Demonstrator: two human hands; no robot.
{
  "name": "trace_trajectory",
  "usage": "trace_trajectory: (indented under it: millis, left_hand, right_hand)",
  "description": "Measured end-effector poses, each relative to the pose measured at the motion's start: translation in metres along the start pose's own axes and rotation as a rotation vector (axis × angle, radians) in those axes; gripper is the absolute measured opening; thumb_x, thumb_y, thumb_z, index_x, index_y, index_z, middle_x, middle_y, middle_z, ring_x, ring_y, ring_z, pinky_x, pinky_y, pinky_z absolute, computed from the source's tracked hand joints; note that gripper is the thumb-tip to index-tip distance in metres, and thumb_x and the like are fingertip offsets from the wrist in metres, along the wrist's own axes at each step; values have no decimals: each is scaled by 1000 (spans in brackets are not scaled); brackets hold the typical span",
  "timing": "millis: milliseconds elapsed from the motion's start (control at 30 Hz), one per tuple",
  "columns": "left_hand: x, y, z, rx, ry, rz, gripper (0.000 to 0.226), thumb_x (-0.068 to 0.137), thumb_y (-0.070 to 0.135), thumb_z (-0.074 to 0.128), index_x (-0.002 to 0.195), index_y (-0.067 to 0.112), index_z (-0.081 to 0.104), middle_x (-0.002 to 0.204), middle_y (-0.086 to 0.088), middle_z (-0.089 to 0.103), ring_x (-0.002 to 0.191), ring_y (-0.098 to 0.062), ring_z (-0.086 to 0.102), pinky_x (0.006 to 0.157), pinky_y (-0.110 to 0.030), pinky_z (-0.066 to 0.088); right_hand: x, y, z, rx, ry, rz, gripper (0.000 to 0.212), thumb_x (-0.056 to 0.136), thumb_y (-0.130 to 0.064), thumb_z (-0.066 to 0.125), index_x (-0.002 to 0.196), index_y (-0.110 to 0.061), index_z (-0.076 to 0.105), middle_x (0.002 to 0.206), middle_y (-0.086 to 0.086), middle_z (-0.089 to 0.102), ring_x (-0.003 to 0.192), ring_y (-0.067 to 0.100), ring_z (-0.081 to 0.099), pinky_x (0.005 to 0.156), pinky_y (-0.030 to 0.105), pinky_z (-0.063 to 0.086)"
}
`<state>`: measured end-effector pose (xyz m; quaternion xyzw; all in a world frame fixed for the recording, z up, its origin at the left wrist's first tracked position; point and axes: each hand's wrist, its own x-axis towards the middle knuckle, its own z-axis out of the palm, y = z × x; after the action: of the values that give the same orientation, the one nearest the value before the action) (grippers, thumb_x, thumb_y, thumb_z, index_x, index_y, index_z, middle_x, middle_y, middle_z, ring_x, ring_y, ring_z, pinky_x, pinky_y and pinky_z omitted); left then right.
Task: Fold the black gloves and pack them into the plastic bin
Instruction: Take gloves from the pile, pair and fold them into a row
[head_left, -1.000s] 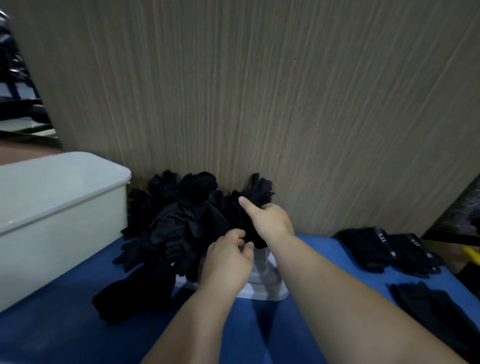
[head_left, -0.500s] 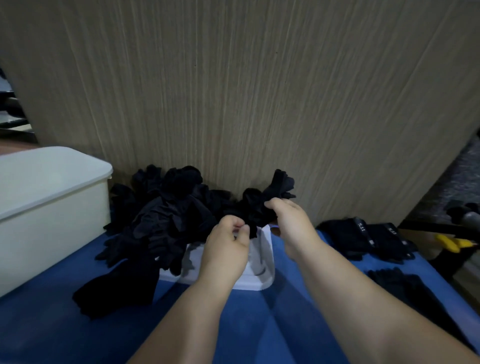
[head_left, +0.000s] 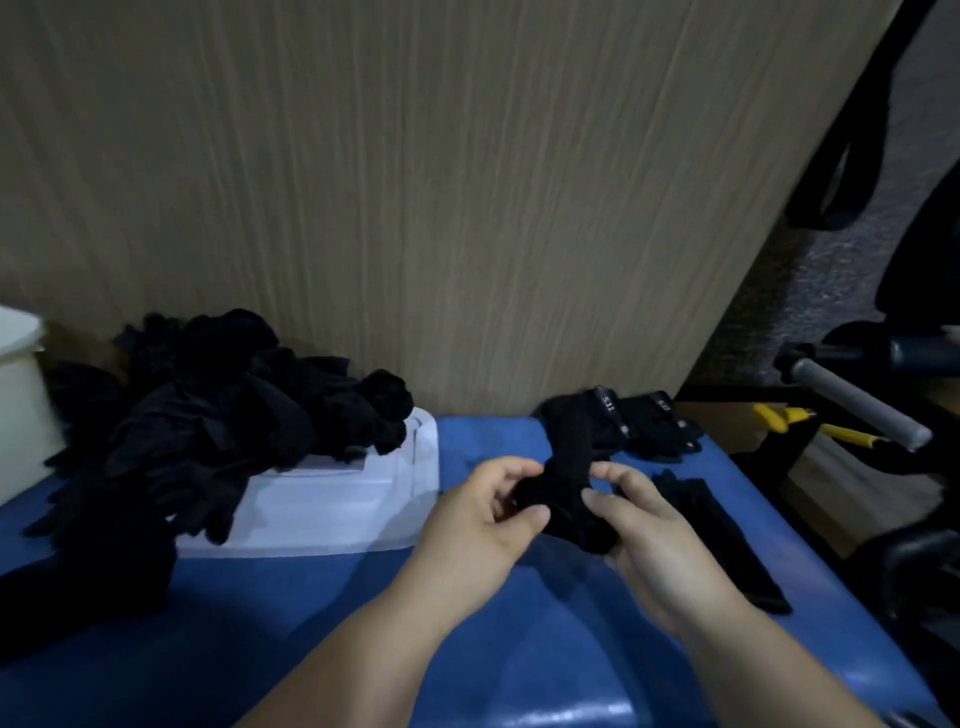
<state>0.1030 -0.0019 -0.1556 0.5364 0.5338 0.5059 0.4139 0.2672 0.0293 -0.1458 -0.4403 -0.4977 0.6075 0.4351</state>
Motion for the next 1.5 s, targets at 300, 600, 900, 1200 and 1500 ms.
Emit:
trace_trajectory:
  millis: [300,600,900,1200,1500]
  left_hand:
    - [9,-4,19,-63,129,49,36,85,0,65,97,32,53,85,12,66,74,-6,64,71,-19,50]
    - [17,-11,26,-36,226,91,39,83,-3,63,95,34,56,87,23,65,62,-7,57,60,-14,47]
    - [22,-11,34,41,194,104,40,81,1,65,91,39,55,90,23,63,48,-5,43,51,-14,39]
    - [11,-10,40,162,136,179,32,71,19,61,84,45,48,78,12,53,61,-9,48,59,-22,39]
    - [8,-5,37,56,-92,24,26,70,34,66,68,18,45,63,7,53,63,-11,47,63,-31,40]
  right_hand:
    - [-3,1,-27,-252,-115,-218,43,81,-2,71,94,-41,60,98,-17,57,79,2,60,76,26,51]
    - [11,2,-32,-168,-292,-134,54,63,-1,76,114,-13,61,94,-5,67,84,8,64,77,24,52]
    - [14,4,-36,-494,-48,-280,16,68,-13,78,74,-18,65,70,14,62,64,18,55,67,42,50]
    - [13,7,-30,-552,219,-306,27,81,5,54,80,-22,48,57,-4,51,48,8,40,46,22,37]
    - [4,-2,-27,-496,149,-277,28,87,8,47,86,-20,54,59,0,62,46,6,50,49,19,43]
